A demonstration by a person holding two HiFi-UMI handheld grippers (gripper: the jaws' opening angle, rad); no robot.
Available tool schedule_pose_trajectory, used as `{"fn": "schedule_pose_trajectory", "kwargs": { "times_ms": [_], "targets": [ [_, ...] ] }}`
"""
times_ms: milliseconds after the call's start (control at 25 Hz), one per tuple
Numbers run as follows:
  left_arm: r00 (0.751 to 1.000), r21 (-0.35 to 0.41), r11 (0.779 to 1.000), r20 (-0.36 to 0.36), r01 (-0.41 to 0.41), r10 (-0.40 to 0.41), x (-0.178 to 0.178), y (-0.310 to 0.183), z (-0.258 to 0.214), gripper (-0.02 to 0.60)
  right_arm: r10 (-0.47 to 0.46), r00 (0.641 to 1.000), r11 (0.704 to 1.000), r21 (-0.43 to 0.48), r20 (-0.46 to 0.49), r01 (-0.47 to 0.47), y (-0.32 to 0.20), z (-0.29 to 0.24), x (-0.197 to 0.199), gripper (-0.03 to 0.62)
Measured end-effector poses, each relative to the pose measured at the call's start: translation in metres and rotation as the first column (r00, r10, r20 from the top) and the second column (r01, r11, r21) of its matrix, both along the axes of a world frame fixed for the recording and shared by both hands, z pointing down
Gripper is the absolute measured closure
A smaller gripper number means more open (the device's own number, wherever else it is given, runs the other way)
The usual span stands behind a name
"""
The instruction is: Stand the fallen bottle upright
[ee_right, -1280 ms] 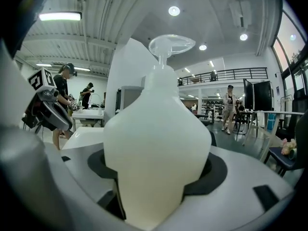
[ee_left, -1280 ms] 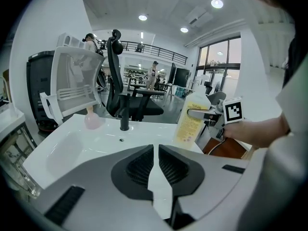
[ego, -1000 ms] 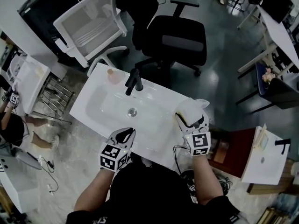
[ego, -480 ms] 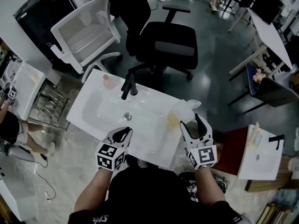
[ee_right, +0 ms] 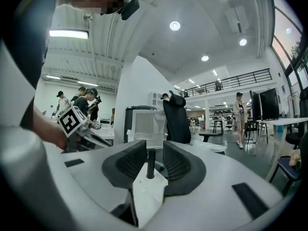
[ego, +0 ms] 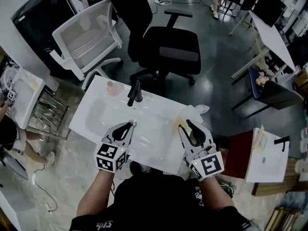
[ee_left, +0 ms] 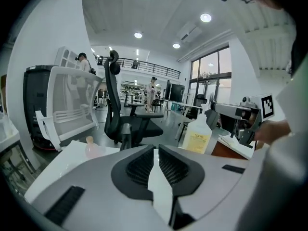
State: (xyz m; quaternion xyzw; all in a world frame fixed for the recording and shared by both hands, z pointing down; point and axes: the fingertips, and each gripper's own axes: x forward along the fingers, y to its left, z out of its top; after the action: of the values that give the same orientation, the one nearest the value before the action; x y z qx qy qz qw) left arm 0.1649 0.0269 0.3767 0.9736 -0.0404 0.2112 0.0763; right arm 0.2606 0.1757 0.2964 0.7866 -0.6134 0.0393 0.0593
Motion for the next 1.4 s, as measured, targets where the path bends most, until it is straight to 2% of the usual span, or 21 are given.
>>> {"fn": "schedule_pose_trajectory", "kwargs": {
  "times_ms": [160, 320, 440, 680, 1400],
  "targets": [
    [0.999, 0.051, 0.999, -0.040, 0.011, -0.009, -0.004, -0.018, -0.025, 0.538, -0.047, 0.999, 0.999, 0.010, -0.010, 0.047, -0.027, -0.016, -0.017, 0.516],
    [0.997, 0.060, 0.997, -0.071, 0.044, -0.040, -0.015, -0.034, -0.041, 0.538, -0.099, 0.995, 0.995, 0.018, -0.013, 0.099, -0.049, -0.026, -0.031, 0.579],
    [0.995, 0.058, 0.996, -0.075, 0.072, -0.067, -0.024, -0.044, -0.043, 0.538, -0.147, 0.989, 0.989, 0.027, -0.020, 0.148, -0.062, -0.030, -0.042, 0.580],
    [0.992, 0.048, 0.993, -0.066, 0.111, -0.108, -0.033, -0.055, -0.037, 0.538, -0.224, 0.974, 0.975, -0.011, -0.013, 0.224, -0.075, -0.019, -0.056, 0.582],
    [0.992, 0.054, 0.991, -0.052, 0.122, -0.119, -0.020, -0.049, -0.035, 0.538, -0.235, 0.971, 0.971, -0.026, 0.037, 0.236, -0.071, 0.001, -0.043, 0.582]
  ]
}}
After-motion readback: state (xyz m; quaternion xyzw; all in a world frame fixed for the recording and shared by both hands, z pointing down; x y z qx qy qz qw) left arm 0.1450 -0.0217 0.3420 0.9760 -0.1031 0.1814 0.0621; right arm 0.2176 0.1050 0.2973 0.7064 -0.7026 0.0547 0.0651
